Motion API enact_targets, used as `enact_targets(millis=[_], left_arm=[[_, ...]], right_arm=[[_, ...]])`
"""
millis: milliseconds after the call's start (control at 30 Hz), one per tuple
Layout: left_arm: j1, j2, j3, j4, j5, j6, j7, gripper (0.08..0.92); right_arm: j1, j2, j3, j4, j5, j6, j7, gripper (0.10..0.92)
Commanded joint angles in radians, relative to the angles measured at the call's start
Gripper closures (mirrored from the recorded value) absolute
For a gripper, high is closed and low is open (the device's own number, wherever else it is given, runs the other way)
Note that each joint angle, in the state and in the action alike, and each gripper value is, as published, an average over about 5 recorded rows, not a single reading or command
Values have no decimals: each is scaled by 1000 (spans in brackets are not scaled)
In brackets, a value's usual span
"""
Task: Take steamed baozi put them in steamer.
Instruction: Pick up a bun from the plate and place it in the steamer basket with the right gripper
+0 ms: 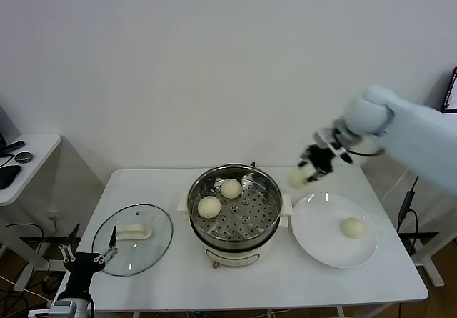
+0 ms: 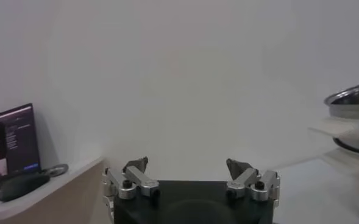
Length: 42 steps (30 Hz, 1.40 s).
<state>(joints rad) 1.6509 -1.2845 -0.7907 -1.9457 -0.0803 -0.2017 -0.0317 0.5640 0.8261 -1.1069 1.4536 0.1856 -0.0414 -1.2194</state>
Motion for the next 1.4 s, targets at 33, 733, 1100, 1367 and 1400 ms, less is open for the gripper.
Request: enact_targets(millis=[33,733,1100,1367,1400], left_arm=[[5,-2,-8,-4,-10,-2,0,177],[9,-17,-32,2,-18,-7,-2,177],[7,-16,-34,6,-18,-10,-2,177],[6,-14,-35,11,-20,-13,-1,177],[6,-14,-35,11,-21,-13,-1,177]], right_arm=[[100,319,-200,-18,106,217,65,593],[-65,413,-220,-74,-291,512,76,525],[-70,394,-216,-74,-309,525,76,516],[-48,361,-209,-59,-270,522,89,388],[-37,351,-205,-55,-260,519,88,353]])
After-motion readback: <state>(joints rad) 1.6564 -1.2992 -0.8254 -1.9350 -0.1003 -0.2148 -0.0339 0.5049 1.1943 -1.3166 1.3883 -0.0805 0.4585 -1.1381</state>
